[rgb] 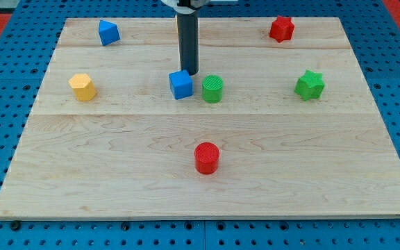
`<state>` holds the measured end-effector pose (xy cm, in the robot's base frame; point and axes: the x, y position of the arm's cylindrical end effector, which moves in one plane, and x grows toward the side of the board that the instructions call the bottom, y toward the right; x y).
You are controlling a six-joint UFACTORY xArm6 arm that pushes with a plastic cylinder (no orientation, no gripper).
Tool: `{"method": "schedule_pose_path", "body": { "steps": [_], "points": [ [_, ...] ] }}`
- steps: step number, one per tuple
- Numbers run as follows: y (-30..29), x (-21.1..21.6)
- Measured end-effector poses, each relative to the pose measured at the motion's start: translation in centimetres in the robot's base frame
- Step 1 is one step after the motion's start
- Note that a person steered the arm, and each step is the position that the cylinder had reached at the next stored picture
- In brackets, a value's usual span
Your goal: Slide the green circle towards the green star
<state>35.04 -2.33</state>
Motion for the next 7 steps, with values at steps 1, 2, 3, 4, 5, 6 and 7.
{"method": "schedule_pose_path", "body": {
  "steps": [1,2,3,4,5,6,7],
  "points": [
    [-0.5,2.2],
    [2.4,4.1],
    [5.9,4.7],
    [9.8,5.9],
    [10.5,3.7],
    [10.5,2.6],
    [13.2,4.6]
  ]
}}
